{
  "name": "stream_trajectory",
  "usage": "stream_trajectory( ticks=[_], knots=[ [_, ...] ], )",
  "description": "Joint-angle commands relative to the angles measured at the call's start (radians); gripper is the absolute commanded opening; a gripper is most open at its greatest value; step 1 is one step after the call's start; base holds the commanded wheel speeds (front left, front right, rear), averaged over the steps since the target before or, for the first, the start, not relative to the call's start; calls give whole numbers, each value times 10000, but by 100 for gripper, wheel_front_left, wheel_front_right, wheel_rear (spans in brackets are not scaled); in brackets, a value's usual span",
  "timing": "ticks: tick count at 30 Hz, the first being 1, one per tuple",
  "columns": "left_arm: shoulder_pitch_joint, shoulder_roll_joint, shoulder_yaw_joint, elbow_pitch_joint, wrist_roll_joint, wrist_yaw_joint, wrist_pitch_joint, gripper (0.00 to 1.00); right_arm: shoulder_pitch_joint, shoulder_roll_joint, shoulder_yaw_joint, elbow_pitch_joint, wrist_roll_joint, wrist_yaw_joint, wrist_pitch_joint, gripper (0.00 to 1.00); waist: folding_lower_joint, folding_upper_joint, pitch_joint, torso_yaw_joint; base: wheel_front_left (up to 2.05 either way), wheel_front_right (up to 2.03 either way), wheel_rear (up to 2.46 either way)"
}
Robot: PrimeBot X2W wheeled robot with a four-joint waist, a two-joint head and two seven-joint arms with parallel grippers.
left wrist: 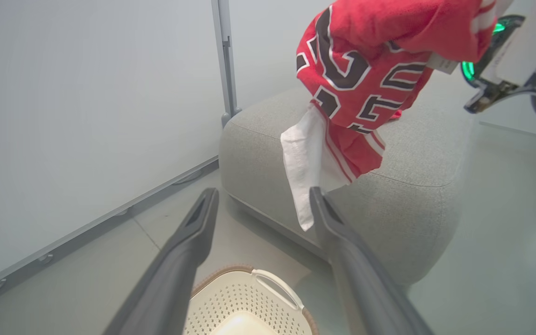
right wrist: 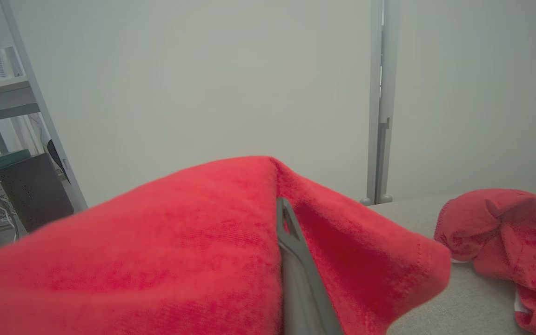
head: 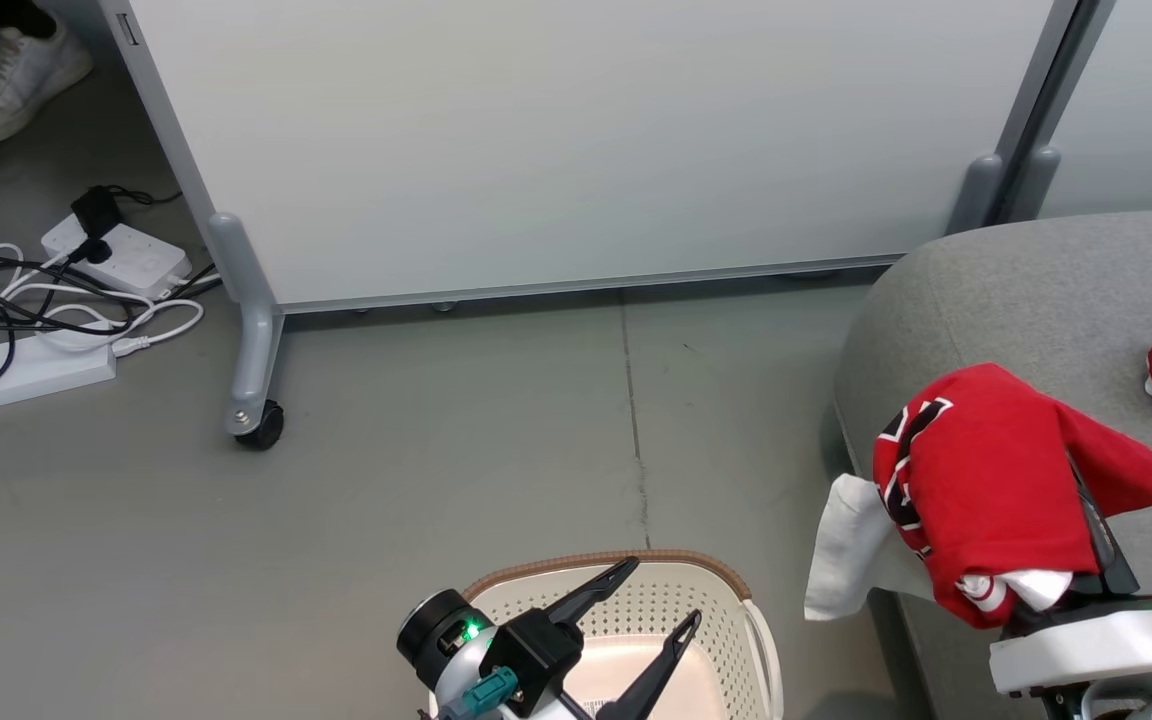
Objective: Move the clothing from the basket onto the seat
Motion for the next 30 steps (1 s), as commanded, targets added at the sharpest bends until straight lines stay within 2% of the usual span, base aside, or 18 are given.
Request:
stream_trajectory(
  ticks=[1,7,22,30],
  knots=[
    [89,8,67,-23,11,-28,-10,100,-113,-93,-74,-69,-34,3,-49,0,0,0,15,-68,0,0,0],
    [169,35,155,-96,87,-20,-10,100,-253,-135,-91,-285,-97,3,-48,0,0,0,159,-916,0,0,0],
    [-129,-14,-2,-219,132,-19,-10,100,-240,-145,-73,-539,-18,3,-48,0,0,0,555,-4288,0,0,0],
    [-253,6,-47,-304,91,-20,-10,100,-102,-62,-203,-565,77,3,-50,0,0,0,689,-4938,0,0,0]
  ],
)
